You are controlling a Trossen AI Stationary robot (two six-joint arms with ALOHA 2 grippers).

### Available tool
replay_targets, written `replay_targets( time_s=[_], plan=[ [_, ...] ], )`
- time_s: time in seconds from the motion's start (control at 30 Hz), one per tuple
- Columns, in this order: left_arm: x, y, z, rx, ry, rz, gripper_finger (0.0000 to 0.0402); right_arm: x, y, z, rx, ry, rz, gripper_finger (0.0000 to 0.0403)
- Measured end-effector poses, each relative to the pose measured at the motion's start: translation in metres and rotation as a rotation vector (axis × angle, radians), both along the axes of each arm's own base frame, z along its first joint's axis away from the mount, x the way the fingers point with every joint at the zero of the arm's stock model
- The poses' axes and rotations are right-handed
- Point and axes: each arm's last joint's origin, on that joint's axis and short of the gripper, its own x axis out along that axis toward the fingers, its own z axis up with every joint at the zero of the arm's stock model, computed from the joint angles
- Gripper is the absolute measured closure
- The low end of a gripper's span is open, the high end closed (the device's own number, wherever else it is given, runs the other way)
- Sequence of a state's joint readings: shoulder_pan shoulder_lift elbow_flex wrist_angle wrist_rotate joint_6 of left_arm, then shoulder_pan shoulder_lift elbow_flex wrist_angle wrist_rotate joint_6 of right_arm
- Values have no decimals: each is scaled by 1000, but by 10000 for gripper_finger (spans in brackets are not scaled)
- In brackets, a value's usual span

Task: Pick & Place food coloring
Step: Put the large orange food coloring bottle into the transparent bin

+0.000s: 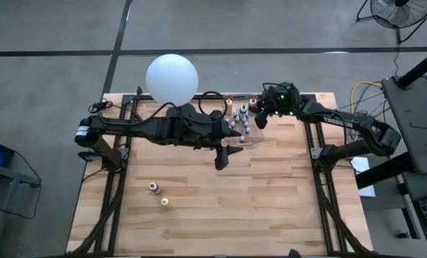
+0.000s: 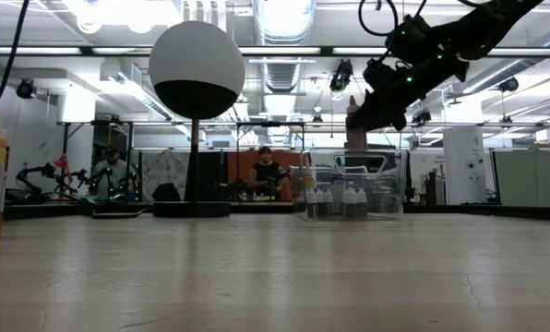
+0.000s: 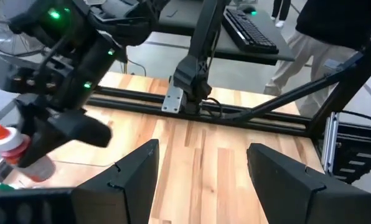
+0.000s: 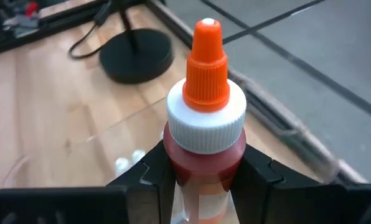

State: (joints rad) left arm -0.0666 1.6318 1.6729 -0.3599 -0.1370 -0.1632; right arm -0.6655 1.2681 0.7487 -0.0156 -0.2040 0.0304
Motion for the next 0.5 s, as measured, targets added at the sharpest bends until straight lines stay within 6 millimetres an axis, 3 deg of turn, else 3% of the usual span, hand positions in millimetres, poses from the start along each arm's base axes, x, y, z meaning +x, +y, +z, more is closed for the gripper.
replay_targets(
  time_s=[0.27,0.5],
  plan=[
    [2,0,-9,-13,8,4,186,-17,11,-19,-11,3,5,301],
    [4,0,-13,-22,-13,2,186,-16,7,-29,-62,-32,-53,302]
  ],
)
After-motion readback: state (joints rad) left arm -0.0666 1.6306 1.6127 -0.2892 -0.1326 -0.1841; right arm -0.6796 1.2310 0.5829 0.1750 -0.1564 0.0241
